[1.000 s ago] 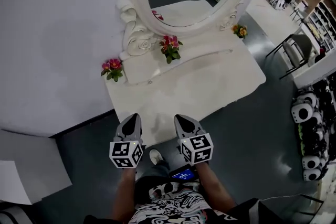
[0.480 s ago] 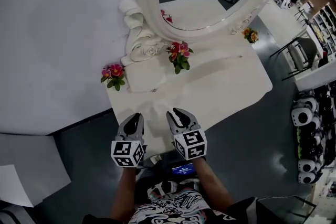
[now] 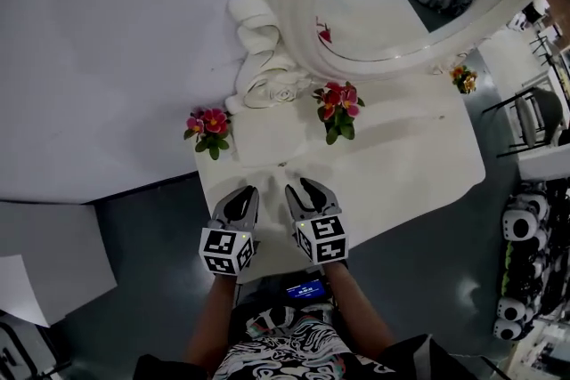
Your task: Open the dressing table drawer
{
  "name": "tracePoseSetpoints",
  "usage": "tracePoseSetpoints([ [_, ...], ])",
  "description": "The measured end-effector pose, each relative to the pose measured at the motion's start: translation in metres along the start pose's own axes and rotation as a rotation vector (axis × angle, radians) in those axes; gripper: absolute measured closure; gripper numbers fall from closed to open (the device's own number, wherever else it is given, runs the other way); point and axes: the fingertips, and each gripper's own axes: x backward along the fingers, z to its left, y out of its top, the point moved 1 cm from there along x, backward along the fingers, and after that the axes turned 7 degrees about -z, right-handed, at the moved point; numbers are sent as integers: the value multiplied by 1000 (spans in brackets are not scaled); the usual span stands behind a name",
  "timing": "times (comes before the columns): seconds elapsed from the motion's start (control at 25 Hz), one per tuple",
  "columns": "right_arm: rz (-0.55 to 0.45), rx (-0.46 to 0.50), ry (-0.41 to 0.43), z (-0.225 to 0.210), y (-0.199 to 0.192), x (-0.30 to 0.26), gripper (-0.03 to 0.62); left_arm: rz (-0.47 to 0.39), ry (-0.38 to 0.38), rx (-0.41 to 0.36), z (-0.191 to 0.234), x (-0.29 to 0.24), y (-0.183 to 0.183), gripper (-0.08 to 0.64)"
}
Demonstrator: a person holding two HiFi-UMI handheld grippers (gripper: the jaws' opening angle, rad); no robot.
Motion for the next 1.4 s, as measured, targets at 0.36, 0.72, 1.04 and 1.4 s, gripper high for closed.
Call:
tracePoseSetpoints([
  [0.36,57,7,20,-6,-12,-51,448,37,26,26,15,-15,-13,534],
  [0.72,66,17,38,-7,-9,-71,488,45,38,13,20,-20,-15,537],
  [1.04,89,39,45,-5,-14,-63,489,11,65,5,25,-12,-7,554],
  [1.4,109,35,39,0,-26,-42,489,4,71,10,24,0,-6,554],
])
